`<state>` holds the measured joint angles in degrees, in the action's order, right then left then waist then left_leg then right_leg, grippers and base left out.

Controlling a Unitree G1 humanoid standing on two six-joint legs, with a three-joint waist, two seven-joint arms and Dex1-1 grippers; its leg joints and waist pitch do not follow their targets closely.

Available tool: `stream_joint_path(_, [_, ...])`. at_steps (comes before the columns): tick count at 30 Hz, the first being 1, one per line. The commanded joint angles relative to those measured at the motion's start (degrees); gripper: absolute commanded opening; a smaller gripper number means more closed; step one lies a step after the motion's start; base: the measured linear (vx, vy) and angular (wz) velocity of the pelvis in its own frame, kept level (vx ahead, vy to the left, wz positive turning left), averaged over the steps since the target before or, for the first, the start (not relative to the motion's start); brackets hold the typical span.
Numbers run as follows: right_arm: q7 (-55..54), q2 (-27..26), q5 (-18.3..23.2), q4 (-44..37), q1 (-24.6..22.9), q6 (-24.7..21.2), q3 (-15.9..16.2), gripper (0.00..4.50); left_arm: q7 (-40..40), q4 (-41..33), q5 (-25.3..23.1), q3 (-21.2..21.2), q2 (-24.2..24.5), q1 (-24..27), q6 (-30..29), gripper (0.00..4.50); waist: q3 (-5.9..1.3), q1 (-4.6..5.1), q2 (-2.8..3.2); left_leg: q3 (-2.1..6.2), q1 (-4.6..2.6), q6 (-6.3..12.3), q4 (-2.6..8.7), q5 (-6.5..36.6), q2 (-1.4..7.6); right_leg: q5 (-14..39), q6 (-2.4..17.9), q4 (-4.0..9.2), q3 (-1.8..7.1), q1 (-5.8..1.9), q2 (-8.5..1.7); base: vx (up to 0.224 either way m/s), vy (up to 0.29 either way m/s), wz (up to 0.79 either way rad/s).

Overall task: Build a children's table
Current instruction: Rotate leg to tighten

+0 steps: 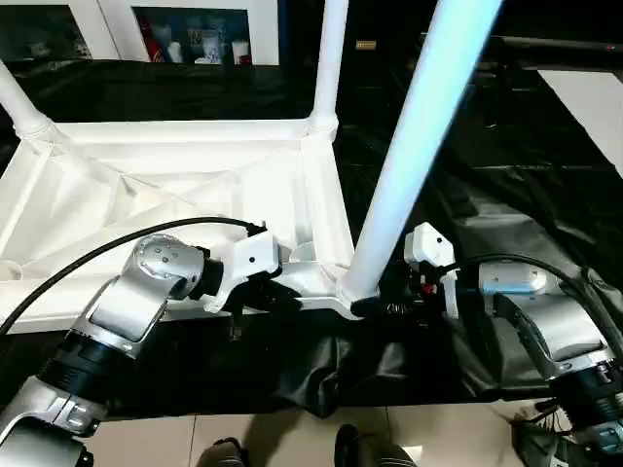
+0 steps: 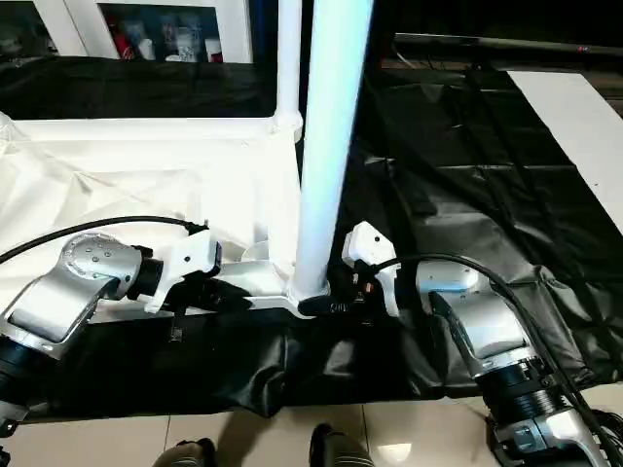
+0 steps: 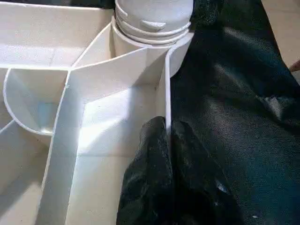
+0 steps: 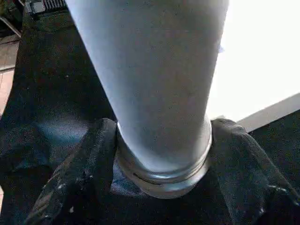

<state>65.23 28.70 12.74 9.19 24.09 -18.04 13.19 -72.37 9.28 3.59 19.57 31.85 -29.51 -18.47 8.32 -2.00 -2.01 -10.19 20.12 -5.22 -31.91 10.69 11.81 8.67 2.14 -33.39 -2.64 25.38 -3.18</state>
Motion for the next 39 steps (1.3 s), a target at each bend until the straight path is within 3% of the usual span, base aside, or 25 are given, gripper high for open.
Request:
stream_joint_path(1, [-0.05, -0.09, -0.04, -0.28, -0.14, -0.17, -0.01, 2.68, -2.17, -0.72, -0.08, 2.66, 0.13, 1.22, -0.68, 0.0, -4.05, -0.02, 0.22, -0.36, 0.12, 6.23, 2.55, 4.15, 0.77, 5.11, 14.98, 2.33, 2.65, -4.53, -3.34, 0.0, 0.0, 0.0])
stream_joint_path(9, [-1.16, -0.78, -0.16, 0.0, -0.6, -0.15, 0.17, 2.68, -0.86, -0.09, -0.38, 2.53, -0.36, 1.29, -0.74, 0.0, -4.17, -0.04, 0.23, -0.32, 0.15, 5.73, 2.47, 4.46, 0.76, 6.24, 14.55, 2.32, 2.66, -4.53, -3.35, 0.0, 0.0, 0.0])
stream_joint_path(11, [-9.04, -3.69, -2.99, 2.76, -0.02, 0.61, -0.91, 2.68, 2.86, 1.95, -1.53, 2.14, -2.4, 0.63, -1.18, 0.0, -4.16, -0.02, 0.11, -0.32, 0.21, 5.52, 2.46, 4.52, 0.73, 6.71, 14.39, 2.37, 2.68, -4.51, -3.36, 0.0, 0.0, 0.0])
stream_joint_path(12, [-14.37, -5.74, -4.52, 4.45, 0.42, 0.56, -1.8, 2.68, 5.17, 3.21, -2.31, 1.98, -3.66, 0.15, -1.54, 0.0, -3.83, 0.02, 0.15, -0.36, 0.3, 4.73, 2.52, 5.61, 0.64, 9.6, 13.88, 2.87, 2.57, -4.21, -3.35, 0.0, 0.0, 0.0])
stream_joint_path(14, [-20.83, -8.76, -5.38, 6.06, 0.74, -0.4, -3.31, 2.68, 7.49, 4.72, -3.23, 2.12, -5.14, -0.49, -2.03, 0.0, -3.64, 0.19, -0.11, -0.13, 0.21, 2.7, 2.67, 9.15, 0.44, 18.27, 11.31, 3.66, 2.51, -4.27, -3.59, 0.0, 0.0, 0.0])
stream_joint_path(15, [-21.75, -9.24, -5.42, 6.25, 0.76, -0.61, -3.55, 2.67, 7.86, 4.97, -3.4, 2.16, -5.37, -0.6, -2.1, 0.0, -3.46, 0.27, -0.09, -0.08, 0.02, 1.79, 2.78, 10.31, 0.38, 22.65, 9.45, 4.08, 2.56, -3.94, -3.56, 0.0, 0.0, 0.0])
stream_joint_path(17, [-30.89, -15.25, -4.89, 6.7, 0.14, -3.83, -5.98, 2.67, 13.63, 9.05, -5.12, 1.98, -9.19, -2.66, -2.92, 0.0, -3.38, 0.4, -0.12, 0.13, 0.12, 1.0, 2.94, 11.1, 0.19, 27.03, 7.12, 4.55, 2.44, -3.84, -3.53, 0.0, 0.0, 0.0])
stream_joint_path(18, [-33.84, -17.14, -5.05, 6.73, -0.02, -4.61, -6.52, 2.67, 15.86, 10.54, -5.37, 1.59, -10.78, -3.54, -3.37, 0.0, -3.52, 0.36, -0.2, 0.23, 0.0, 0.8, 2.99, 11.06, 0.15, 28.23, 5.94, 4.65, 2.47, -3.73, -3.53, 0.0, 0.0, 0.0])
stream_joint_path(21, [-42.11, -22.48, -5.26, 7.62, 0.0, -6.31, -8.26, 2.67, 21.22, 14.69, -5.97, 0.85, -15.0, -6.15, -4.73, 0.0, -3.35, 0.19, 0.1, 0.21, -0.4, 0.75, 3.1, 12.22, 0.12, 29.61, 4.9, 5.11, 2.45, -3.07, -3.44, 0.0, 0.0, 0.0])
stream_joint_path(25, [-53.35, -28.37, -8.74, 14.06, 2.51, -3.86, -8.2, 2.66, 28.71, 22.34, -7.76, 0.36, -20.72, -10.52, -4.8, 0.0, -3.17, 0.39, 0.19, 0.49, -0.31, 0.22, 3.41, 14.18, -0.09, 32.89, 3.0, 5.68, 2.13, -2.84, -3.56, 0.0, 0.0, 0.0])
stream_joint_path(27, [-54.22, -28.96, -9.44, 15.59, 3.34, -3.37, -7.67, 2.66, 30.03, 23.81, -8.47, 0.31, -21.56, -11.31, -4.57, 0.0, -3.37, 0.29, 0.17, 0.57, -0.41, 0.46, 3.48, 14.25, 0.0, 31.41, 2.78, 5.69, 2.09, -3.08, -3.64, 0.0, 0.0, 0.0])
stream_joint_path(29, [-53.87, -29.08, -9.54, 16.88, 4.36, -2.52, -7.35, 2.66, 30.38, 24.68, -9.24, 0.61, -21.74, -11.89, -4.06, 0.0, -3.13, 0.4, 0.16, 0.65, -0.07, 0.88, 3.82, 14.85, 0.04, 29.93, 2.81, 5.65, 2.04, -3.08, -3.45, 0.0, 0.0, 0.0])
stream_joint_path(32, [-51.3, -29.31, -9.07, 15.56, 4.45, -1.91, -7.44, 2.66, 29.15, 23.89, -9.85, 0.87, -21.38, -11.97, -3.6, 0.0, -3.16, 0.37, -0.07, 0.73, -0.13, 1.49, 3.82, 16.33, -0.09, 32.37, 1.87, 5.98, 2.16, -3.04, -3.68, 0.0, 0.0, 0.0])
stream_joint_path(33, [-50.78, -29.38, -8.77, 14.92, 4.32, -1.77, -7.67, 3.22, 28.7, 23.39, -9.75, 0.81, -21.22, -11.84, -3.72, 0.0, -3.18, 0.3, -0.06, 0.75, -0.02, 1.75, 3.86, 15.62, -0.05, 31.57, 2.03, 5.84, 2.29, -3.01, -3.7, 0.0, 0.0, 0.0])
stream_joint_path(35, [-50.12, -28.85, -8.49, 12.86, 3.97, -0.39, -8.1, 3.22, 27.38, 21.95, -9.58, 1.05, -20.21, -11.22, -3.43, 0.0, -3.27, 0.29, -0.15, 0.7, 0.12, 2.04, 3.86, 14.79, 0.08, 29.72, 2.6, 5.62, 2.38, -3.03, -3.71, 0.0, 0.0, 0.0])
stream_joint_path(39, [-45.67, -25.39, -6.67, 8.18, 3.46, -1.68, -7.73, 3.65, 24.35, 20.55, -9.14, 1.09, -17.83, -9.95, -1.88, 0.0, -3.36, 0.25, -0.13, 0.55, 0.39, 2.5, 3.84, 12.91, 0.31, 23.51, 5.42, 4.87, 2.49, -3.39, -3.59, 0.0, 0.0, 0.0])
